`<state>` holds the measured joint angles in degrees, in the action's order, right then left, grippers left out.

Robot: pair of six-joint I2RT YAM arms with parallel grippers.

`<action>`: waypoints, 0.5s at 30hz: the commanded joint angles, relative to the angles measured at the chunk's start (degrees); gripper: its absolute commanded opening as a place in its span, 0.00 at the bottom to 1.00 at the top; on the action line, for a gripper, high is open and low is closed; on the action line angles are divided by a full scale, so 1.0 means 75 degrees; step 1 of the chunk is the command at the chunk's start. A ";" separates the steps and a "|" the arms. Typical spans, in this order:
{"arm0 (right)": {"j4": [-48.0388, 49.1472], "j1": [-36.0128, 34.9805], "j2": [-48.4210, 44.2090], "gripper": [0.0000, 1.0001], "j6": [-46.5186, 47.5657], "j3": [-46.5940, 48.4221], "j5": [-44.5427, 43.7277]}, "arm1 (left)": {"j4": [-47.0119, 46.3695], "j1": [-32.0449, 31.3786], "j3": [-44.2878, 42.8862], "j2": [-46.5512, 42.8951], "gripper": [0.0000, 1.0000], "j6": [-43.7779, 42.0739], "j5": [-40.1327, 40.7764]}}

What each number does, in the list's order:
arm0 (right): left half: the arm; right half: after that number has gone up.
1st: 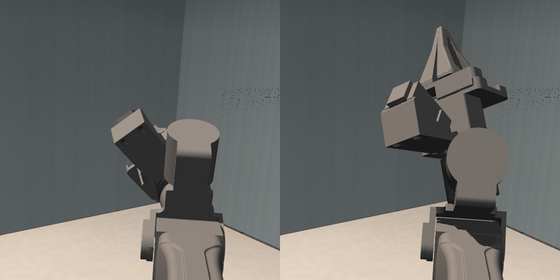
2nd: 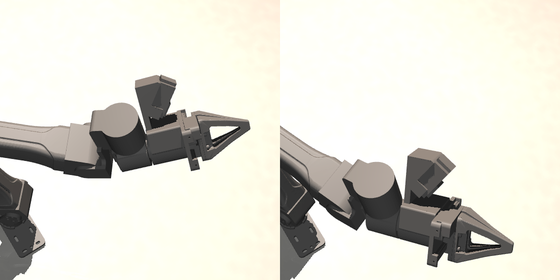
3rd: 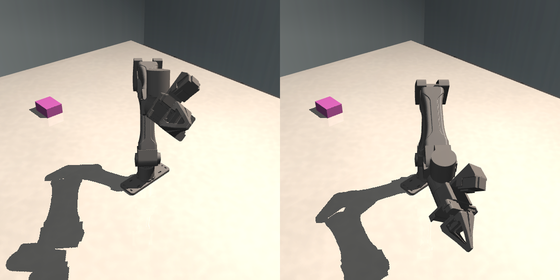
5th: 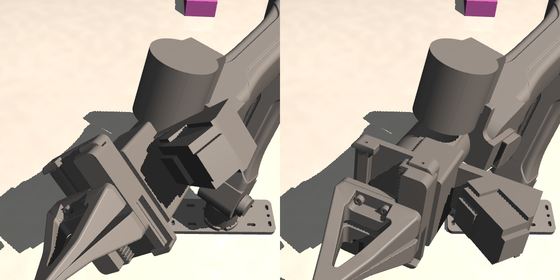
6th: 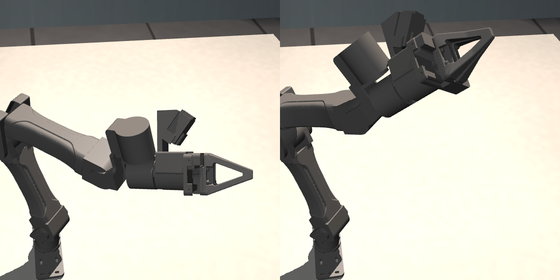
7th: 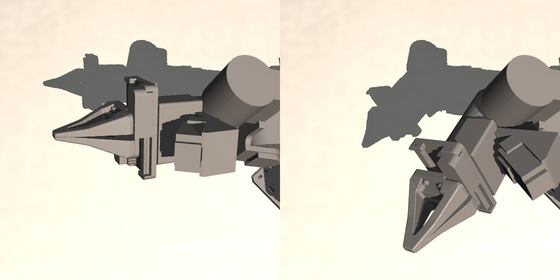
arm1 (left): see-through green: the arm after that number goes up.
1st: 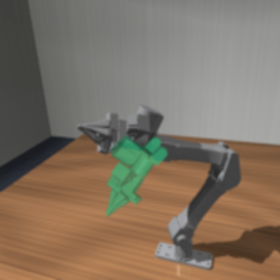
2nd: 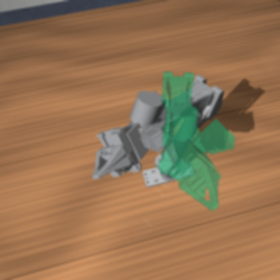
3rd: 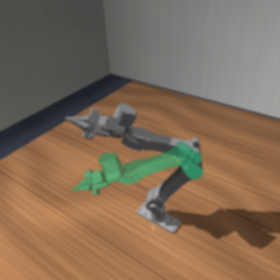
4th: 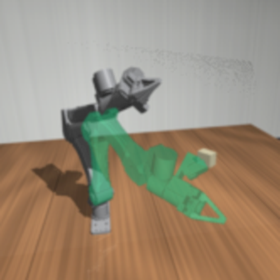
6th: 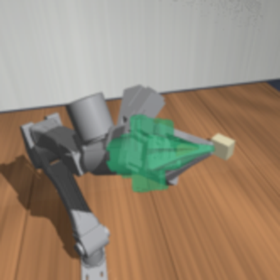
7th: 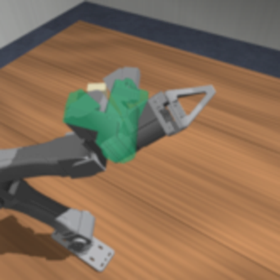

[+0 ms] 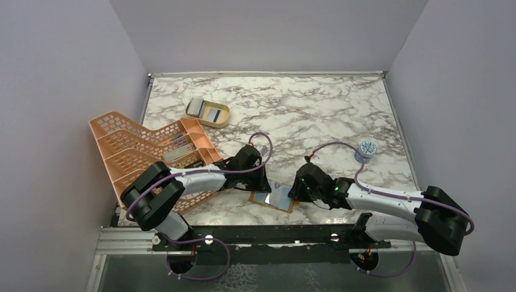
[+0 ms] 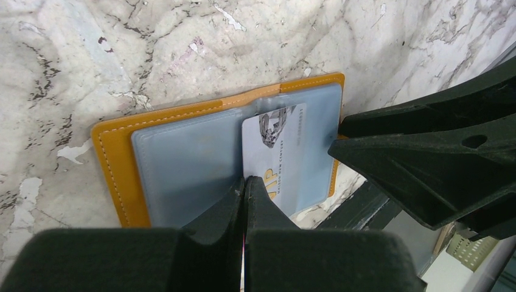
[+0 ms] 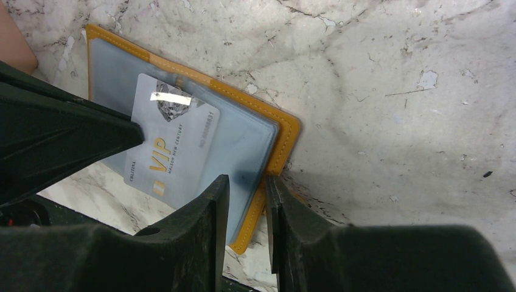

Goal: Put the credit cards into the card holder
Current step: Insert the credit card into the card holder.

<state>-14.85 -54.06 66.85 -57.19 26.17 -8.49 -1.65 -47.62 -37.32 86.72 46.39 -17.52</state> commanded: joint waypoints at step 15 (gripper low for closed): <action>0.0374 -0.0068 0.0020 0.28 0.0238 -0.0043 0.0489 | -0.0422 -0.0417 0.0031 0.0396 0.07 0.0342 -0.0185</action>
<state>-14.59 -54.08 66.87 -56.21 26.17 -7.40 -3.97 -49.76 -37.32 88.51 48.25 -17.78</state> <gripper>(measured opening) 0.283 0.066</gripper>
